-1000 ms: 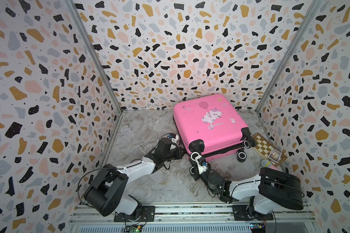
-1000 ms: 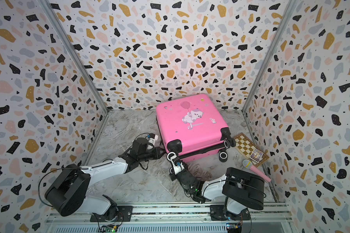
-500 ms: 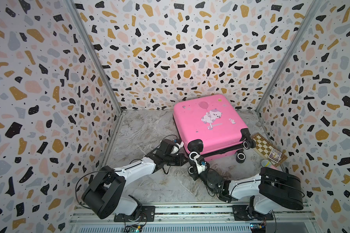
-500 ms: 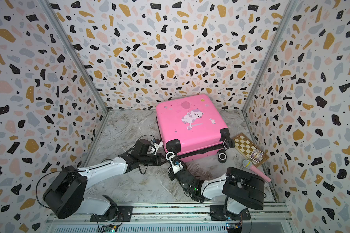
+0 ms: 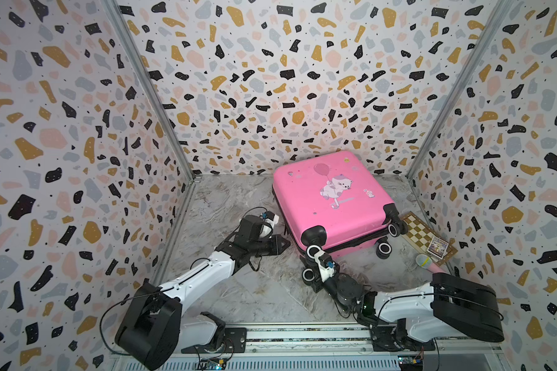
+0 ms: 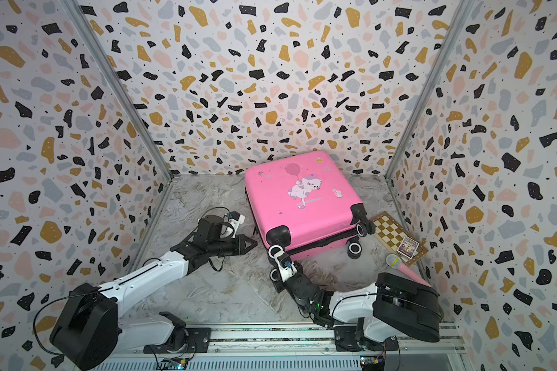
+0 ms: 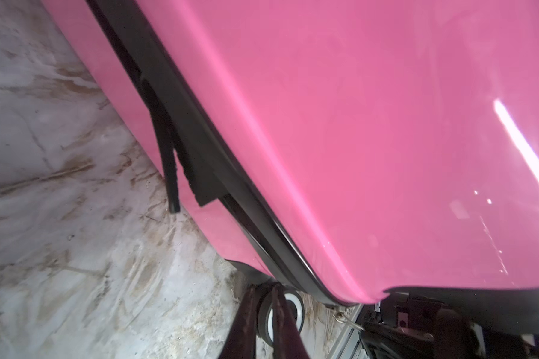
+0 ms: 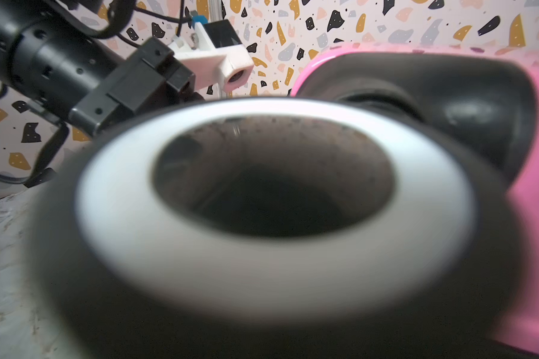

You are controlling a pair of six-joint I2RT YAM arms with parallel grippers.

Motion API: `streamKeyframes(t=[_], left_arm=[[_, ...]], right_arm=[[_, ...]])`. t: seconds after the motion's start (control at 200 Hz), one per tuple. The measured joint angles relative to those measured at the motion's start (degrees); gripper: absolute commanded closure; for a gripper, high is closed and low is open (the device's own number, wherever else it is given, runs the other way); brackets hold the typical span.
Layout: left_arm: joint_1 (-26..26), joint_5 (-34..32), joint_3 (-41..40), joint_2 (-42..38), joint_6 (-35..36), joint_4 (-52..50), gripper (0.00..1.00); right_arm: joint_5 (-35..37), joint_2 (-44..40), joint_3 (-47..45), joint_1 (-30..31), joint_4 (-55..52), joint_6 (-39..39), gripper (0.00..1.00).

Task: Open the suitcase zippers
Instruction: Unzip the zipper on the suitcase.

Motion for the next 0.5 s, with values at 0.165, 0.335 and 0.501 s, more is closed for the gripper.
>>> streamKeyframes(t=[0.165, 0.335, 0.501], left_arm=[[0.0, 1.3, 1.9, 6.0, -0.7, 2.4, 0.87], [0.0, 3.3, 2.7, 11.0, -1.8, 4.9, 0.87], [0.0, 3.0, 3.5, 12.1, -1.9, 5.0, 0.89]], right_arm=[[0.1, -0.4, -0.2, 0.2, -0.4, 0.1, 1.0], [0.0, 0.8, 0.6, 0.2, -0.3, -0.3, 1.0], [0.3, 3.5, 2.7, 0.3, -0.2, -1.0, 1.0]])
